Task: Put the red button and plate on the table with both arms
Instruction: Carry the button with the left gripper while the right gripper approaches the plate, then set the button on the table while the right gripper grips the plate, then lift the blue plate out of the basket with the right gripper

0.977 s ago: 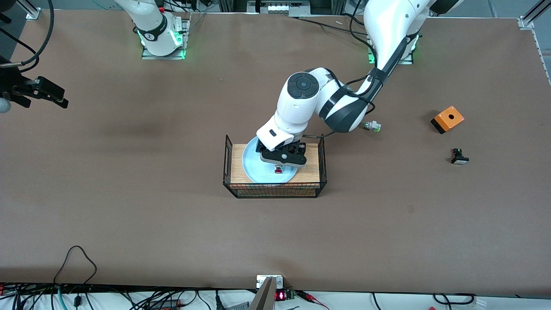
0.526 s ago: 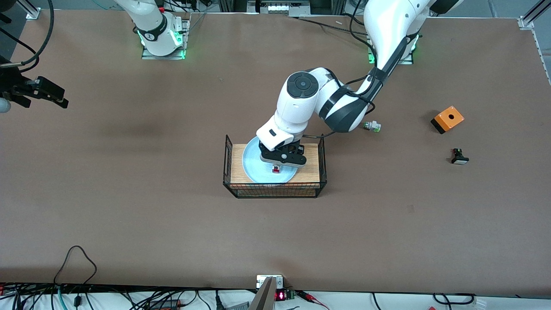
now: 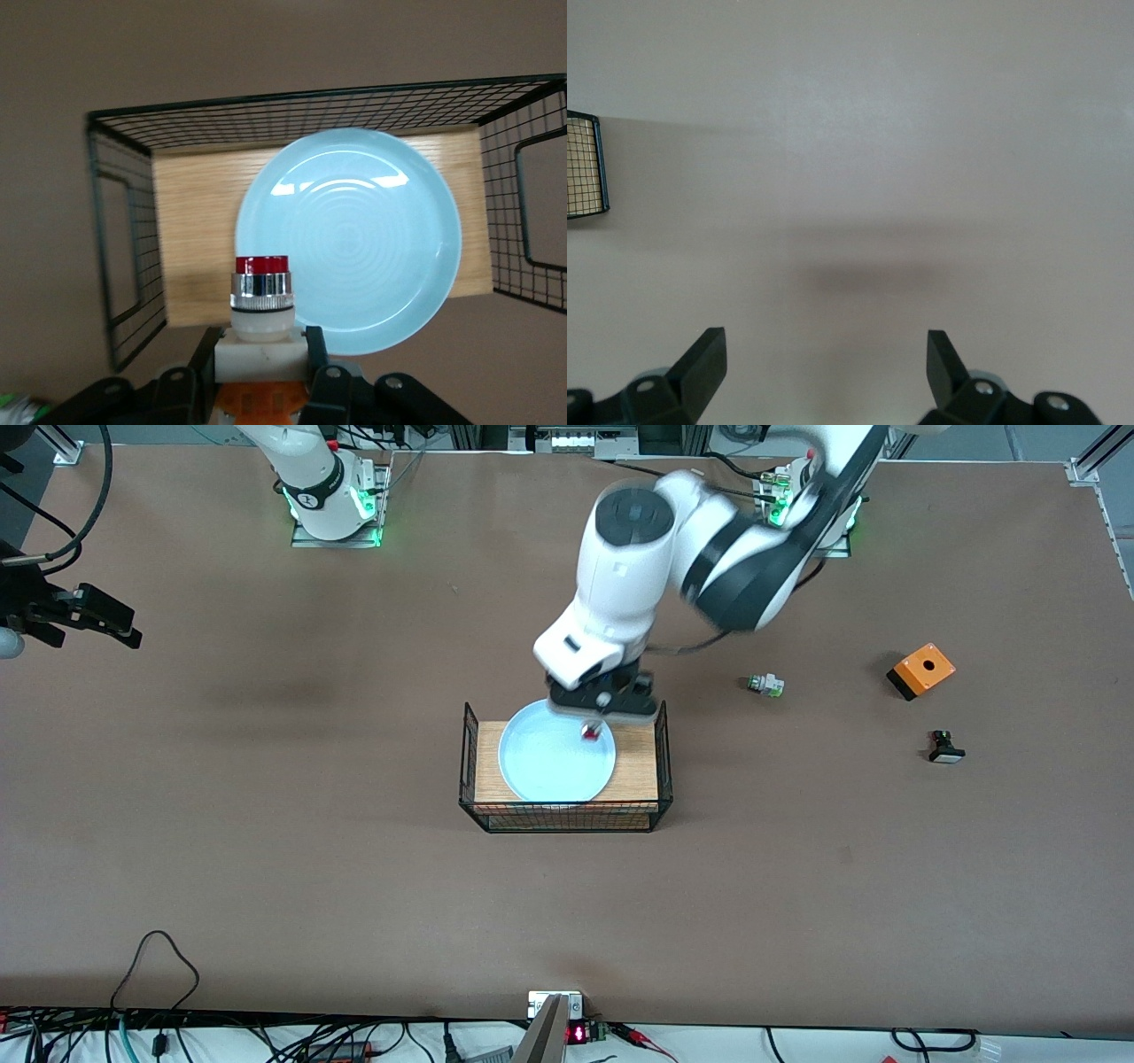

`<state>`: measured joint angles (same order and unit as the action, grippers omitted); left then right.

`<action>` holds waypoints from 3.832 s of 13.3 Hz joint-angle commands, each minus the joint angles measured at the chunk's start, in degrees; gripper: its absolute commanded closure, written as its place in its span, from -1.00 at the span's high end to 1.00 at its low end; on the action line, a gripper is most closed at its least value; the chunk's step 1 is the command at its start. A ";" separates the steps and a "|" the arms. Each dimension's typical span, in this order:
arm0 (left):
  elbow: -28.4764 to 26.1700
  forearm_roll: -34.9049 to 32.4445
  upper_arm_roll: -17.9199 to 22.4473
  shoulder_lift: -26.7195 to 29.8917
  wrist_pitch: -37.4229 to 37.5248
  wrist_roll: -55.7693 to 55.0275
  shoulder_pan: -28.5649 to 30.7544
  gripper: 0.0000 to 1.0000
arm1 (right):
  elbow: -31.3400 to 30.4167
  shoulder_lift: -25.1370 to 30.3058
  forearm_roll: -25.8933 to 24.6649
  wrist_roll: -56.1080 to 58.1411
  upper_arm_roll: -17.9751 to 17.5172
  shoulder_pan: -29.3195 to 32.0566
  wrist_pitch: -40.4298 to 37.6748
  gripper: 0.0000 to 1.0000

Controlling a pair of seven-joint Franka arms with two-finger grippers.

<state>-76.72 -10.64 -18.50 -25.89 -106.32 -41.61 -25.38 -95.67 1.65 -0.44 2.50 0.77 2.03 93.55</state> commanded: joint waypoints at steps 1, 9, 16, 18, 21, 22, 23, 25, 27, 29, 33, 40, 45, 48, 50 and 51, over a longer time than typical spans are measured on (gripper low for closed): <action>-1.77 0.71 0.31 5.05 9.60 8.17 4.96 -0.45 | 0.40 0.11 1.66 -1.34 0.02 -0.10 -2.22 1.00; -8.42 0.98 0.30 4.09 14.58 39.48 31.15 -0.45 | 0.84 -4.01 4.31 -44.58 -4.55 -19.58 -0.66 1.00; -30.13 0.62 0.57 2.60 -12.66 47.06 40.93 -0.45 | 1.02 -13.41 4.57 -68.92 -4.55 -32.52 16.82 1.00; -35.84 0.54 0.57 1.81 -19.85 47.23 43.03 -0.45 | 1.36 -17.71 5.71 -75.77 -4.55 -35.33 23.31 1.00; -41.75 0.53 1.01 -0.11 -30.58 47.67 44.09 -0.45 | 6.01 -24.31 6.59 -83.08 -4.55 -36.22 26.51 1.00; -41.84 0.45 1.01 -1.78 -32.00 48.54 45.49 -0.44 | 6.02 -25.28 6.59 -84.84 -4.55 -36.13 26.77 1.00; -41.76 0.27 1.01 -2.84 -32.37 49.07 46.46 -0.42 | 6.03 -26.68 6.51 -85.64 -4.55 -36.22 26.86 1.00; -41.84 0.27 1.10 -4.34 -34.12 50.57 46.65 -0.31 | 6.11 -29.15 6.33 -85.74 -4.55 -36.13 27.56 1.00; -41.58 0.27 0.83 -3.65 -33.52 50.23 47.00 0.91 | 6.11 -30.21 6.42 -85.91 -4.55 -36.22 29.31 1.00; -40.88 0.27 0.22 -0.85 -29.76 49.52 46.65 1.00 | 6.11 -31.53 6.42 -85.91 -4.55 -36.31 30.46 1.00; -31.51 0.45 -6.70 5.32 -9.76 43.04 46.47 1.00 | 6.11 -32.59 6.33 -85.83 -4.55 -36.40 31.78 0.22; -5.57 0.97 -15.16 8.66 24.90 37.13 46.47 1.00 | 6.55 -32.32 6.15 -84.42 -4.55 -36.31 31.78 -0.99; -8.77 5.26 -9.57 16.99 26.29 38.36 46.04 1.00 | 6.55 -32.15 6.07 -84.33 -4.55 -37.10 31.70 -1.00; -16.96 9.24 2.99 22.81 19.22 42.13 36.22 1.00 | 9.44 -28.82 6.33 -84.42 -4.55 -37.45 27.59 -1.00; -17.76 9.76 7.93 23.17 18.17 42.40 32.25 1.00 | 14.09 -27.58 6.42 -84.07 -4.46 -37.01 21.71 -1.00; -17.94 10.11 10.74 23.43 16.77 42.40 30.32 1.00 | 15.68 -27.05 6.50 -83.46 -4.46 -36.93 19.41 -1.00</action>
<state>-91.89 -2.04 -12.99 -4.98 -86.87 -0.72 8.65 -84.07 -26.35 5.23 -82.06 -4.26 -35.10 117.11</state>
